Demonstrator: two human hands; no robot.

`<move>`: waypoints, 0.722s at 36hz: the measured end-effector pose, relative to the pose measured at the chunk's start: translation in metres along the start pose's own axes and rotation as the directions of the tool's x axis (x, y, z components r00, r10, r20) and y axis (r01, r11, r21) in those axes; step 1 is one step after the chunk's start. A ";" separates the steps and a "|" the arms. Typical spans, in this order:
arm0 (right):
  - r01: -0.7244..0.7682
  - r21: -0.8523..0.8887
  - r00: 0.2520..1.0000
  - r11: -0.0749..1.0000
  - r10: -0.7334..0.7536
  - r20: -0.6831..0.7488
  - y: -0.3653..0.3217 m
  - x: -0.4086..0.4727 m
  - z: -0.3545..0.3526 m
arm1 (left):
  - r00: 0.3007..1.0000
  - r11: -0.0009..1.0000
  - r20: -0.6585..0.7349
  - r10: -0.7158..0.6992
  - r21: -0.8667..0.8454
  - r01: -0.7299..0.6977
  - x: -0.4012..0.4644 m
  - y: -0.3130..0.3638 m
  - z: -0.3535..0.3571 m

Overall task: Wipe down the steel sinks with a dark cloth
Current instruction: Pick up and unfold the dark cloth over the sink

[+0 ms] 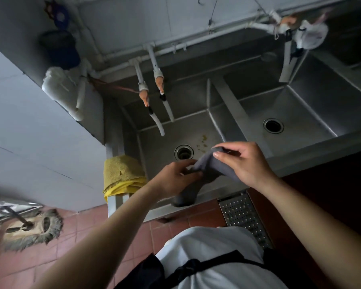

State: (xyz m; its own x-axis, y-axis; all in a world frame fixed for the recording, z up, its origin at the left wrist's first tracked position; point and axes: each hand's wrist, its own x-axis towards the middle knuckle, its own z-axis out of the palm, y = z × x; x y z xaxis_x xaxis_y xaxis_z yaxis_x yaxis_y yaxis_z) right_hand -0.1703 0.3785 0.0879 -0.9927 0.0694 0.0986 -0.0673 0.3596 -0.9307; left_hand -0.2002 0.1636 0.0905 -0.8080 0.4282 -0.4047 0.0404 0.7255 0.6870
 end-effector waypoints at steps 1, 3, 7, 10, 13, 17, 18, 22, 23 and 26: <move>0.012 -0.012 1.000 1.000 -0.012 0.020 0.002 0.003 -0.007 | 0.999 1.000 -0.047 -0.010 -0.014 0.010 0.005 0.008 0.006; 0.019 -0.037 0.999 0.999 -0.018 0.040 0.004 0.011 -0.024 | 0.993 0.995 -0.107 -0.042 -0.092 0.032 0.014 0.025 0.014; 0.029 -0.055 0.999 0.998 -0.027 0.042 0.010 0.026 -0.059 | 0.988 0.952 -0.136 -0.077 -0.304 0.033 0.033 0.056 0.021; 0.037 -0.028 0.999 0.999 -0.037 0.003 0.020 0.025 -0.077 | 0.985 0.796 -0.113 -0.128 -0.604 0.034 0.046 0.081 0.030; 0.030 0.036 0.998 0.999 -0.028 -0.058 0.032 0.008 -0.074 | 0.971 0.530 -0.090 -0.220 -0.847 0.041 0.057 0.102 0.039; 0.088 0.010 0.996 0.996 -0.087 -0.017 0.050 -0.017 -0.053 | 0.928 0.296 -0.079 -0.364 -0.955 0.034 0.064 0.118 0.062; 0.087 0.019 0.996 0.996 -0.087 0.004 0.053 -0.020 -0.052 | 0.913 0.267 -0.077 -0.400 -0.963 0.036 0.065 0.119 0.068; 0.104 -0.046 0.988 0.994 -0.097 0.121 0.067 -0.026 -0.059 | 0.875 0.086 0.015 -0.484 -0.994 0.065 0.066 0.120 0.078; 0.118 -0.083 0.986 0.989 -0.107 0.125 0.070 -0.026 -0.062 | 0.871 0.057 0.039 -0.490 -0.995 0.077 0.067 0.120 0.078; 0.137 -0.150 0.990 0.979 -0.129 0.060 0.076 -0.022 -0.072 | 0.882 0.086 0.061 -0.468 -0.990 0.114 0.070 0.125 0.080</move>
State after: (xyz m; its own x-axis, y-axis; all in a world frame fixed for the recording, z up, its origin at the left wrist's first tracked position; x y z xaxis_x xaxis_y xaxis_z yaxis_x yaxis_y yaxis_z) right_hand -0.1465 0.4708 0.0404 -0.9799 -0.0333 0.1966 -0.1865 0.5014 -0.8449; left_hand -0.2053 0.3270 0.0996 -0.6957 0.0706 -0.7149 -0.6701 -0.4223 0.6104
